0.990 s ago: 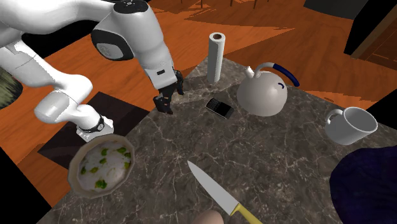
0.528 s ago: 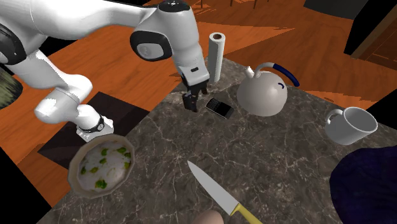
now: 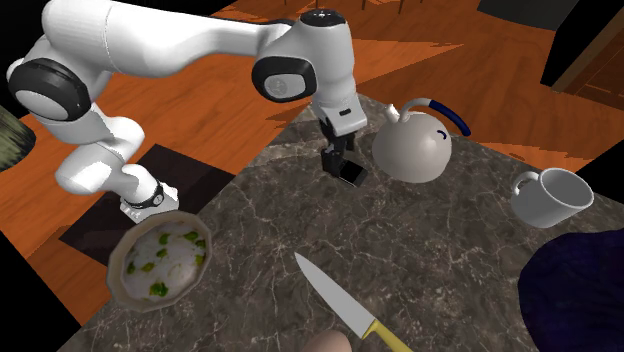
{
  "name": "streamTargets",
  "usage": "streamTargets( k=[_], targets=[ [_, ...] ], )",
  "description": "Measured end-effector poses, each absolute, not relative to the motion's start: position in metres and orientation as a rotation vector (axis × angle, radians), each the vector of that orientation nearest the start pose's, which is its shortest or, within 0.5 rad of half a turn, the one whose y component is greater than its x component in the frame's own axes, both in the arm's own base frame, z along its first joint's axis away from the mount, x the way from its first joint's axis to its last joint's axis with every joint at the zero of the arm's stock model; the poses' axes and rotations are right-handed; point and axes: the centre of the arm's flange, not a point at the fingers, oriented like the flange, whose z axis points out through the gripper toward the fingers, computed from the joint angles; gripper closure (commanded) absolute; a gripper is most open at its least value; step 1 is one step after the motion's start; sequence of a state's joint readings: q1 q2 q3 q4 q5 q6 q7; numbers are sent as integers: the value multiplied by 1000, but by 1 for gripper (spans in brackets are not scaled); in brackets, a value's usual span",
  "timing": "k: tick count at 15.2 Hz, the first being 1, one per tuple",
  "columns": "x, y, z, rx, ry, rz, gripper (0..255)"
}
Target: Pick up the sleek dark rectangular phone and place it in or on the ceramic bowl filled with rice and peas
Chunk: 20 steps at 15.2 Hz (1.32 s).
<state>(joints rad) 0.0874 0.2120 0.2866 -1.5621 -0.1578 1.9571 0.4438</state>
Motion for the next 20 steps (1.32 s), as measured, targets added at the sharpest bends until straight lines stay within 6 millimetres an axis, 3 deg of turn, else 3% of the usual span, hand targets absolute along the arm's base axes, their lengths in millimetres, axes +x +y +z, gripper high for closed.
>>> streamTargets(
  k=[5, 11, 12, 20],
  targets=[
    [615, 212, 519, -3132, 57, -335, 0],
    [616, 211, 516, -3132, 57, -336, 0],
    [616, 211, 516, -3132, 57, -336, 255],
    [616, 212, 517, -3131, 56, -339, 255]
  ],
)
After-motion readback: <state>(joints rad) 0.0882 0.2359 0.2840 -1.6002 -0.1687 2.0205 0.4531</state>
